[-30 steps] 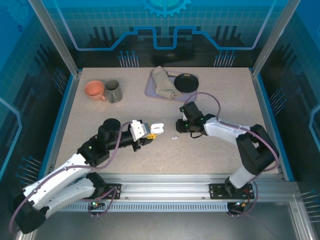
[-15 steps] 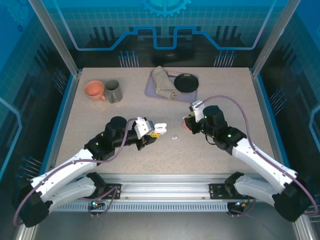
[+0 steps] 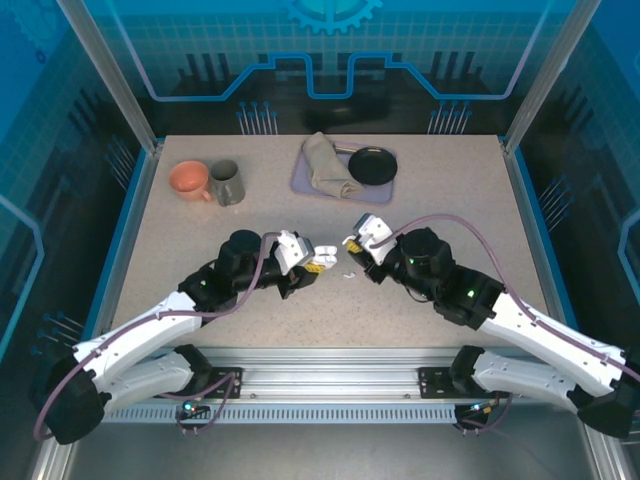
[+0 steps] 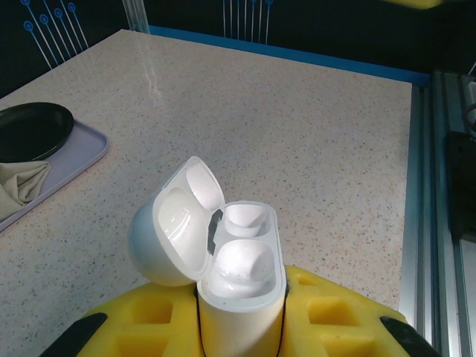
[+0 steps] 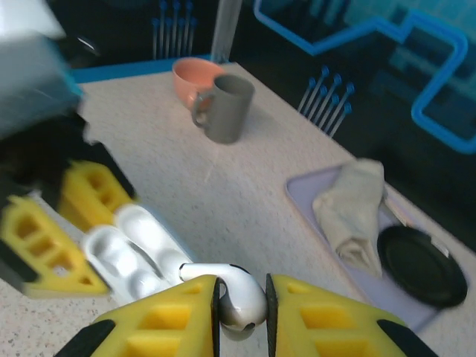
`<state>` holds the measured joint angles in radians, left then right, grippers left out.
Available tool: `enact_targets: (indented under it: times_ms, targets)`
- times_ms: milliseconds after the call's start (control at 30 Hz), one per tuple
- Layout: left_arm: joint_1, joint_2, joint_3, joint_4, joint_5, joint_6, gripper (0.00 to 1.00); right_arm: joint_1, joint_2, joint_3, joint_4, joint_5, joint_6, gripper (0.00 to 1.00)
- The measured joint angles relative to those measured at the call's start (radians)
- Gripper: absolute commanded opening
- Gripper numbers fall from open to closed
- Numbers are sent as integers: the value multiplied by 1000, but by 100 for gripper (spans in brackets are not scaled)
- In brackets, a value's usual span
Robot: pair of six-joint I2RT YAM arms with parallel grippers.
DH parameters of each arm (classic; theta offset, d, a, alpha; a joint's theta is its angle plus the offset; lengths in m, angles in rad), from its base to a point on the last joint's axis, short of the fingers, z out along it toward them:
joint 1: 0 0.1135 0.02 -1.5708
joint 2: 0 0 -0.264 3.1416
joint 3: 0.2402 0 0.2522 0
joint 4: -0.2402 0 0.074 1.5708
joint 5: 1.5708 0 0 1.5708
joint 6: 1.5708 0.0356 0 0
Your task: Insert the wireless bluetooth earbuds into the charging case
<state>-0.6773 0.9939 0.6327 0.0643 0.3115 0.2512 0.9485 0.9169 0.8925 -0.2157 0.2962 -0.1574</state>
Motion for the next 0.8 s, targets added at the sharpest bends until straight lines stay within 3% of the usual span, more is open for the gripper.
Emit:
enact_targets:
  times_ms: [333, 800]
  targets:
    - [0, 0, 0, 43, 12, -14, 0, 133, 25, 13, 19, 93, -96, 23]
    - [0, 0, 0, 54, 26, -17, 0, 145, 116, 13, 69, 113, -197, 24]
